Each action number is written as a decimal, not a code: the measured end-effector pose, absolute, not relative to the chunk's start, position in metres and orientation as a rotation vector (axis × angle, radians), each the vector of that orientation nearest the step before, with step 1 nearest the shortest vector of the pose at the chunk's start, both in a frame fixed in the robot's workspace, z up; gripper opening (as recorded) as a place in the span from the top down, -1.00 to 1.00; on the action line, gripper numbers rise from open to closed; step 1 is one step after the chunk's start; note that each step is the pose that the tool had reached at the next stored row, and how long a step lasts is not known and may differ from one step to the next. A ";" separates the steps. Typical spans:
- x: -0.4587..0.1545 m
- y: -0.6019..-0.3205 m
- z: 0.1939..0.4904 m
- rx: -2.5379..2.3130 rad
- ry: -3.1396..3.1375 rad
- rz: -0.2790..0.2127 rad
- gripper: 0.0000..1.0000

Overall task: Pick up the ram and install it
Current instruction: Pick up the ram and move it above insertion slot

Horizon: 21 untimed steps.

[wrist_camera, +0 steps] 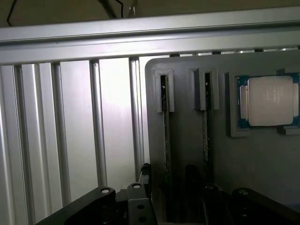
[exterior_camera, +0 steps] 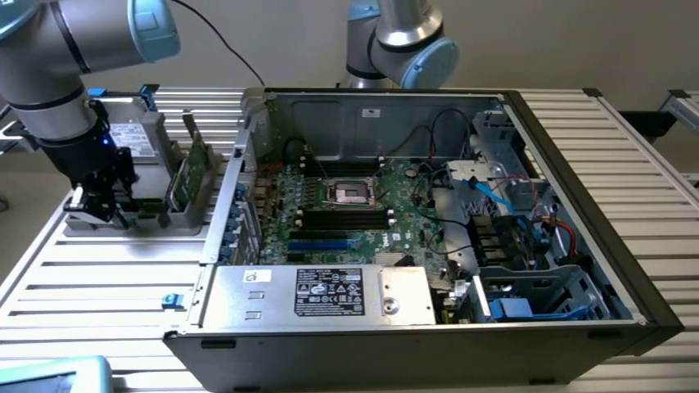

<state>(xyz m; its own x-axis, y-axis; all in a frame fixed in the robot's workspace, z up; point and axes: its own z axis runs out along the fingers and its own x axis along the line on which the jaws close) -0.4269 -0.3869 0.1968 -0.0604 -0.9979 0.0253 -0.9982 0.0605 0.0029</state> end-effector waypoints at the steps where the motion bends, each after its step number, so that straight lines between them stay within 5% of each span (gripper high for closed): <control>1: -0.427 -0.387 0.197 2.139 -2.273 0.024 0.14; 6: -0.427 -0.387 0.197 2.139 -2.273 0.024 0.18; 12: -0.427 -0.387 0.198 2.140 -2.273 0.024 0.72; 21: -0.427 -0.387 0.208 2.145 -2.265 0.027 0.72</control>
